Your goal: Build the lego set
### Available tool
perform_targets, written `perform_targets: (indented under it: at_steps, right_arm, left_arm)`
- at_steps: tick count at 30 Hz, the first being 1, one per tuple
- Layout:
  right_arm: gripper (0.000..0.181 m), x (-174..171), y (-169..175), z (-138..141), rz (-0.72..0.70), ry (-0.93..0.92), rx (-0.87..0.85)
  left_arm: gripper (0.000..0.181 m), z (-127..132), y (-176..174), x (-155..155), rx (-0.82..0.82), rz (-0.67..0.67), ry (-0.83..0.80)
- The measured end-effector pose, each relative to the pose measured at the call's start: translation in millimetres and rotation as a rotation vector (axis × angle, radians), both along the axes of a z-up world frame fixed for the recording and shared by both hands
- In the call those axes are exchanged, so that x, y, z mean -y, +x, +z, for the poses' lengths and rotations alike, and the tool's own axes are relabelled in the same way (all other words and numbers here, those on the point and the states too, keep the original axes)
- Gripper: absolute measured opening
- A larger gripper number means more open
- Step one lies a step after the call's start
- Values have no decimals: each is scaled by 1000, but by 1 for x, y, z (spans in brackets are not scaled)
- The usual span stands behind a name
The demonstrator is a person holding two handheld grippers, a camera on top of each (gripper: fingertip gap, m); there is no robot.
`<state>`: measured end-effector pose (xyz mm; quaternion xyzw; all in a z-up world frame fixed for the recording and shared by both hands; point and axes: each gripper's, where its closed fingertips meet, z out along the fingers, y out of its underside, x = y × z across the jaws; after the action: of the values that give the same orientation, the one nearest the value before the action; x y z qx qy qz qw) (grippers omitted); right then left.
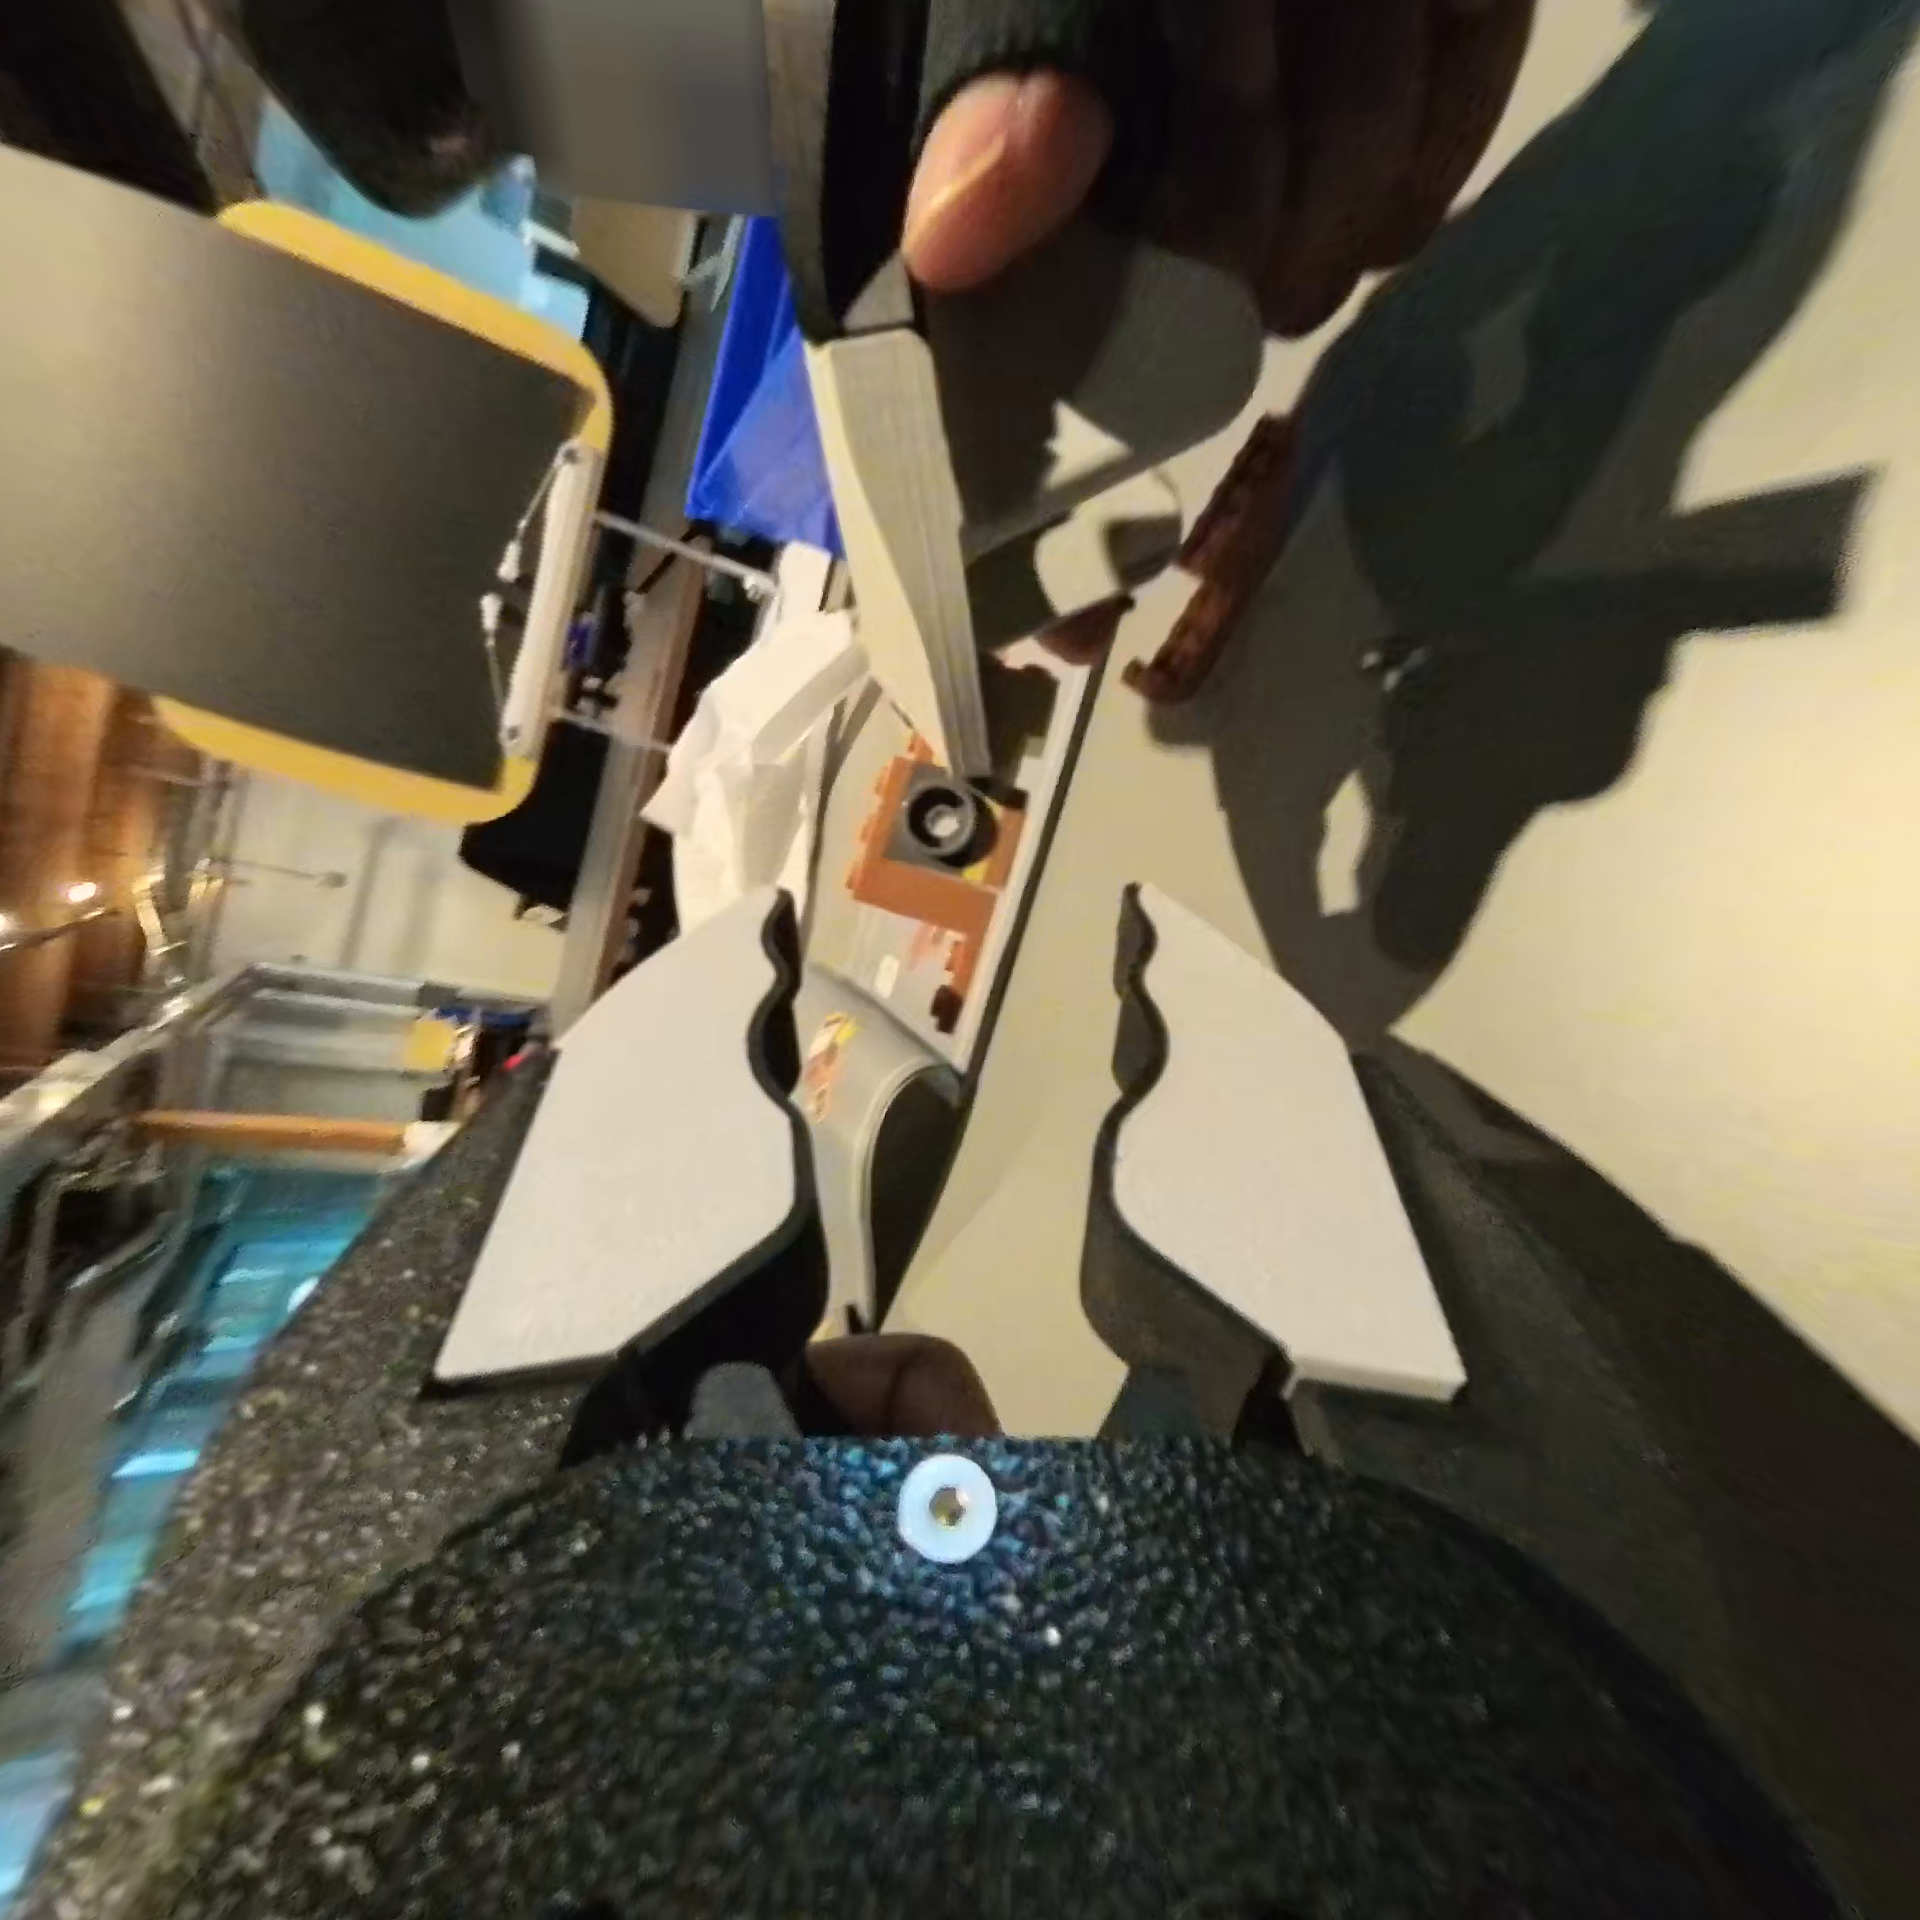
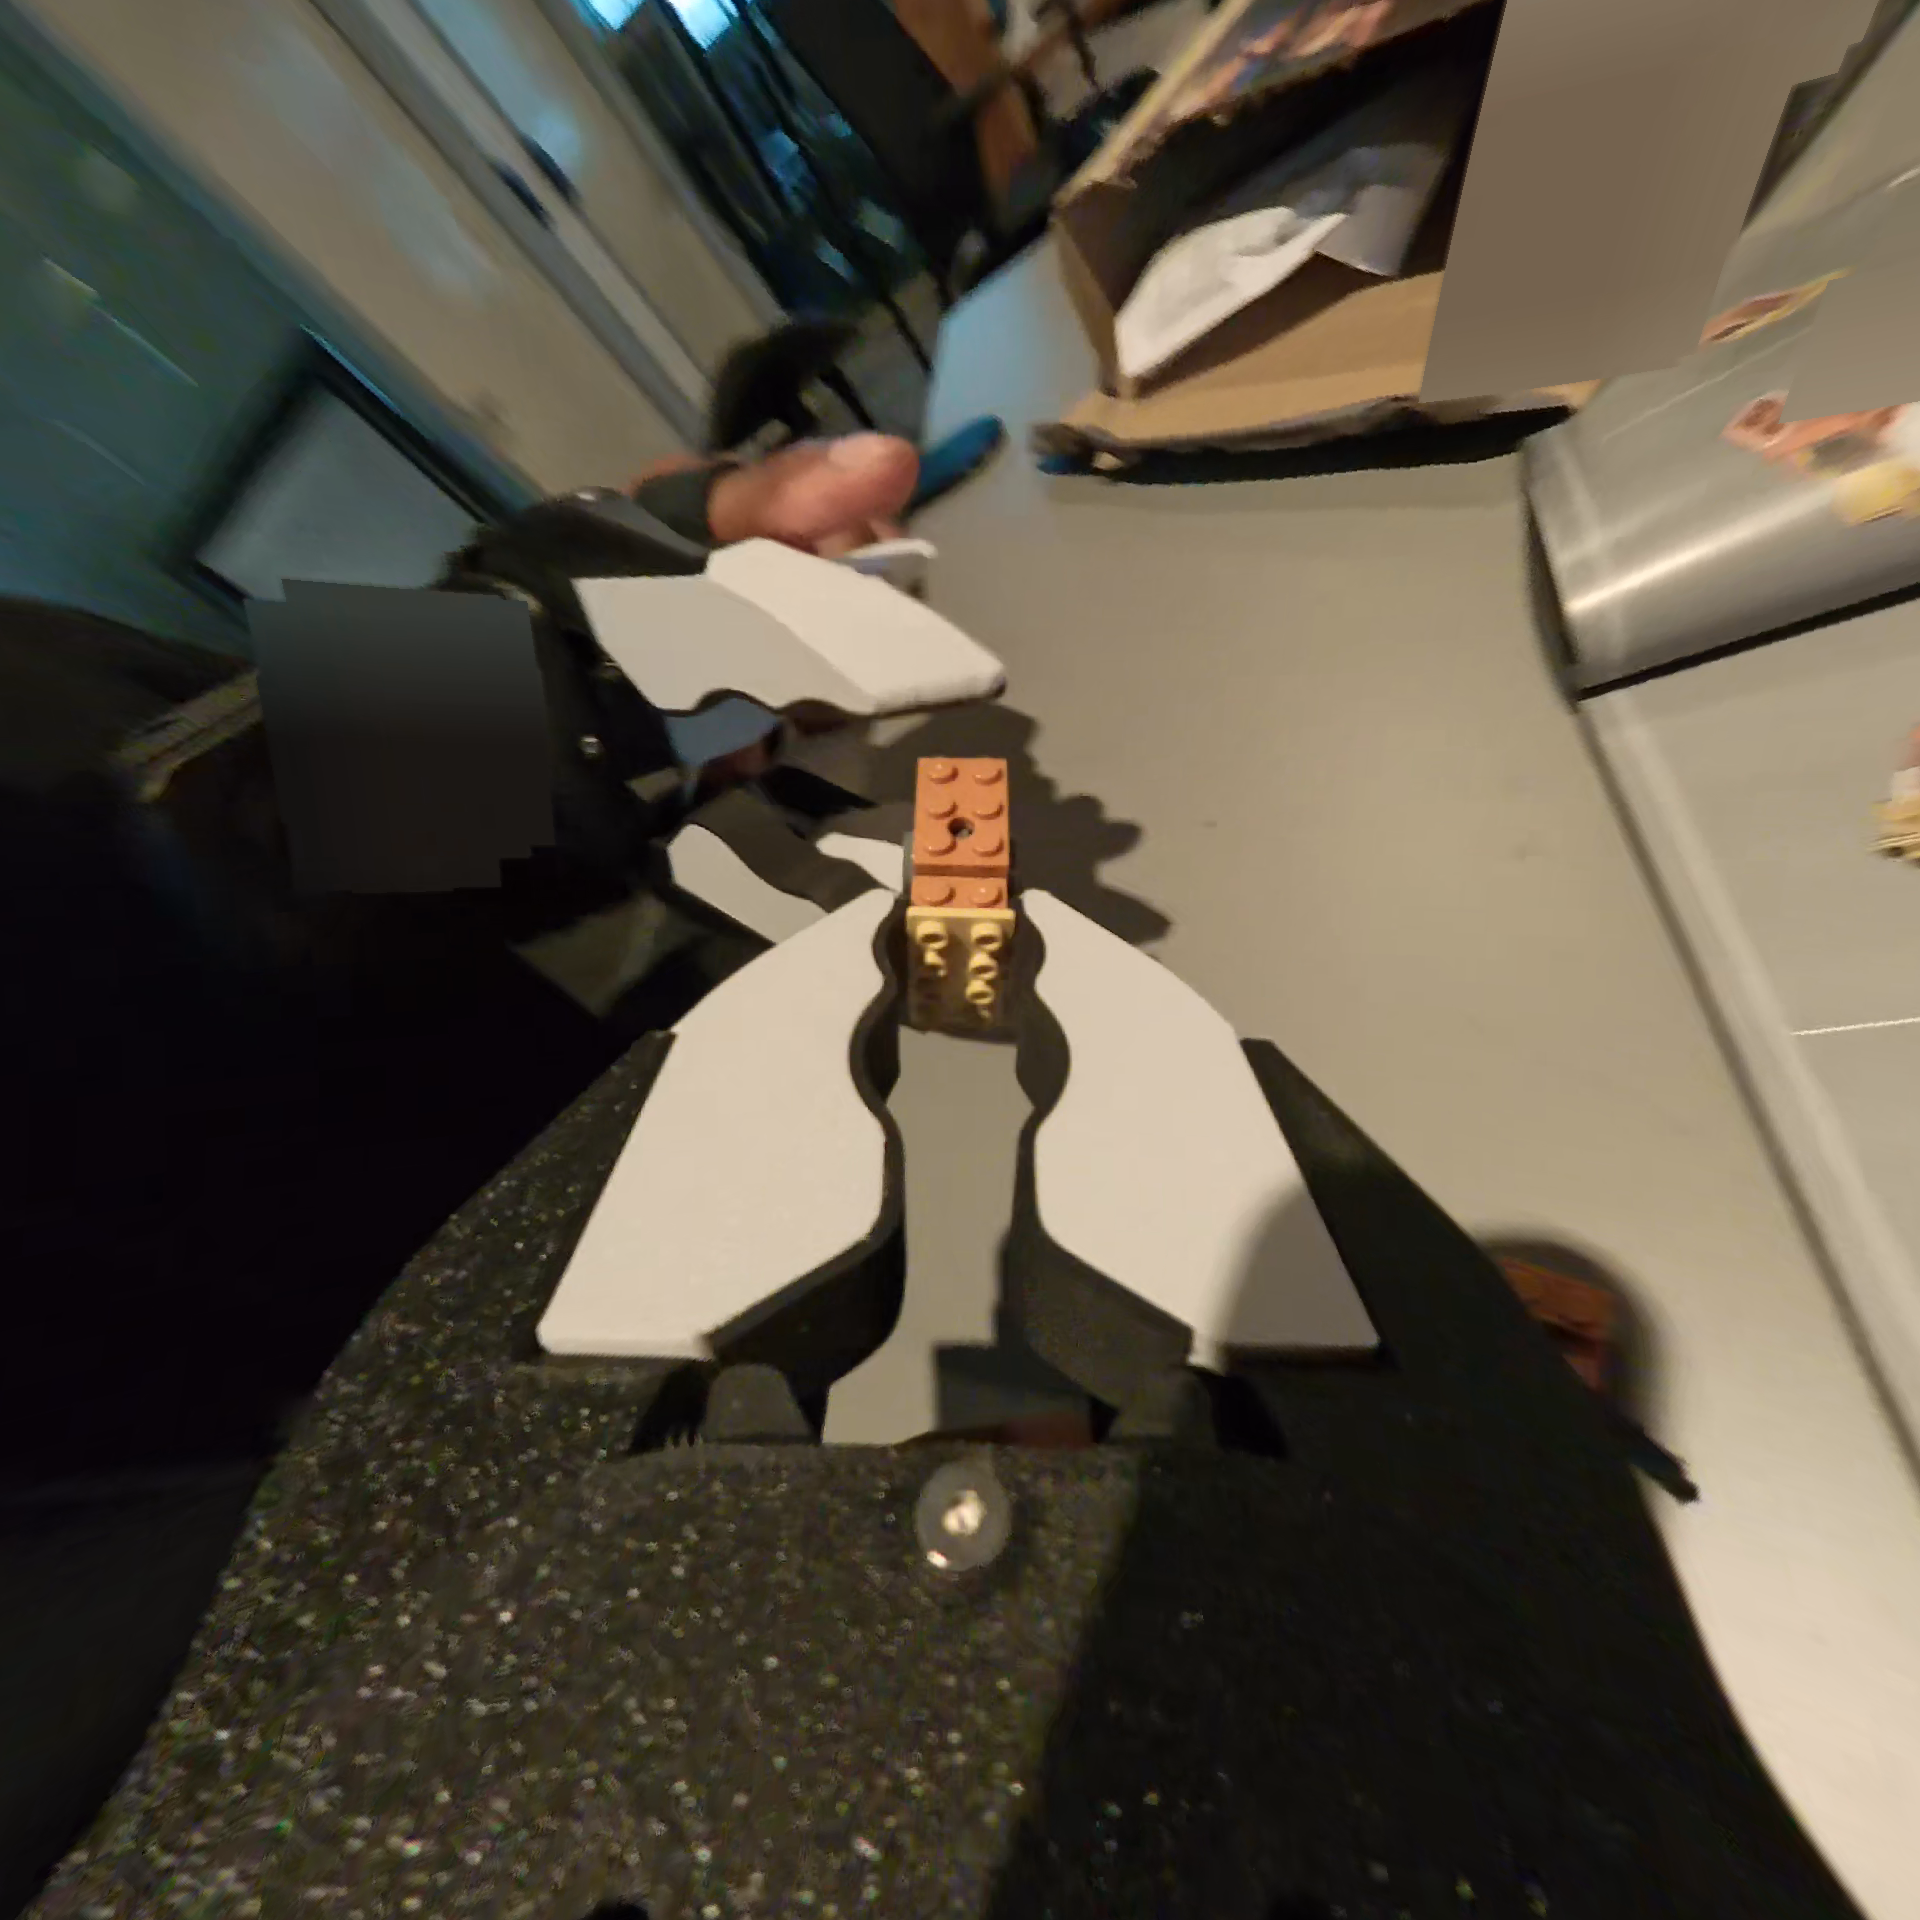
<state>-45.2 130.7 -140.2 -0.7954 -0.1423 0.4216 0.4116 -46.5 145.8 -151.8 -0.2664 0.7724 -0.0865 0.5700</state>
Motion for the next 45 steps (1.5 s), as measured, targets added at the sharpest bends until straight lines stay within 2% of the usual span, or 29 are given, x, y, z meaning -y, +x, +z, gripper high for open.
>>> perform_targets:
  at_steps: [6,11,15,19,22,39,42,45]
  right_arm:
    - [17,9,-4,9,63,-20,-180]
    - [17,14,-10,12,99,-33,-264]
    - [17,16,-14,11,109,-49,-292]
    - [17,16,-20,12,118,-54,-301]
    - [17,15,-22,12,126,-58,-303]
    - [18,12,-10,12,103,-55,-324]
    - [32,12,-8,15,91,-37,-330]
    - [38,13,-2,17,72,-12,-319]
  left_arm:
    - [60,8,-5,13,9,-172,-224]
    - [56,15,-7,14,73,-348,-267]
    - [54,13,-3,16,75,-415,-225]
    - [49,14,0,27,88,-481,-263]
    - [32,17,1,29,120,-498,-289]
    - [28,13,3,26,124,-445,-359]
    - [28,15,4,24,141,-437,-400]
    - [29,14,5,21,149,-418,-418]
